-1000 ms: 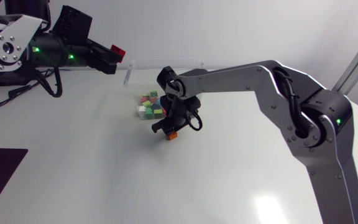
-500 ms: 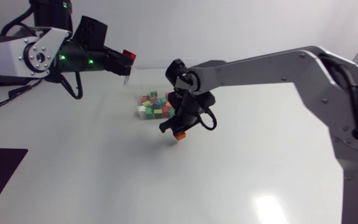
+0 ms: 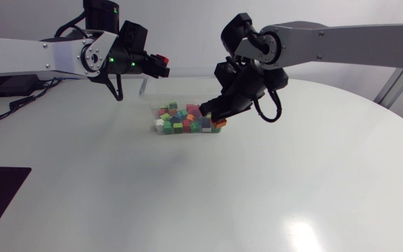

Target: Place the duplo bricks in the container

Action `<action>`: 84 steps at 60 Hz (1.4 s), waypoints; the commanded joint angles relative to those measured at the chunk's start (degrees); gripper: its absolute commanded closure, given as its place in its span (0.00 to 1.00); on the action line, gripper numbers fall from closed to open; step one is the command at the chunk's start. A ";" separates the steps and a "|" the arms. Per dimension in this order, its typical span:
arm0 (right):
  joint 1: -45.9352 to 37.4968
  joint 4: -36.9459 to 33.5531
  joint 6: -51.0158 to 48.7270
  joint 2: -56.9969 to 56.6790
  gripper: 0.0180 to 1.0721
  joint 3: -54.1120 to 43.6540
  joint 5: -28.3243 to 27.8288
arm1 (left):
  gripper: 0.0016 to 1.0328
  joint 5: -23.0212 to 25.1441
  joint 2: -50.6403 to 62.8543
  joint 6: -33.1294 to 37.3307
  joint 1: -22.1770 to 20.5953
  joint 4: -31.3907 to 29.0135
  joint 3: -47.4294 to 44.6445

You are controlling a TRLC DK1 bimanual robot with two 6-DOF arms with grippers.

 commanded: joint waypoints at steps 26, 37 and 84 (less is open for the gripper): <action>-1.66 2.14 -0.44 -2.29 0.75 8.13 -1.02 | 0.05 -3.61 0.04 -0.41 -0.75 0.85 -0.01; -1.83 6.45 -0.44 0.26 0.75 10.86 -1.02 | 0.05 -3.53 -9.10 0.20 0.04 0.41 -7.39; -1.04 23.94 -2.64 15.38 0.75 21.14 -1.11 | 0.05 -3.88 -33.71 3.63 1.53 -0.65 -30.86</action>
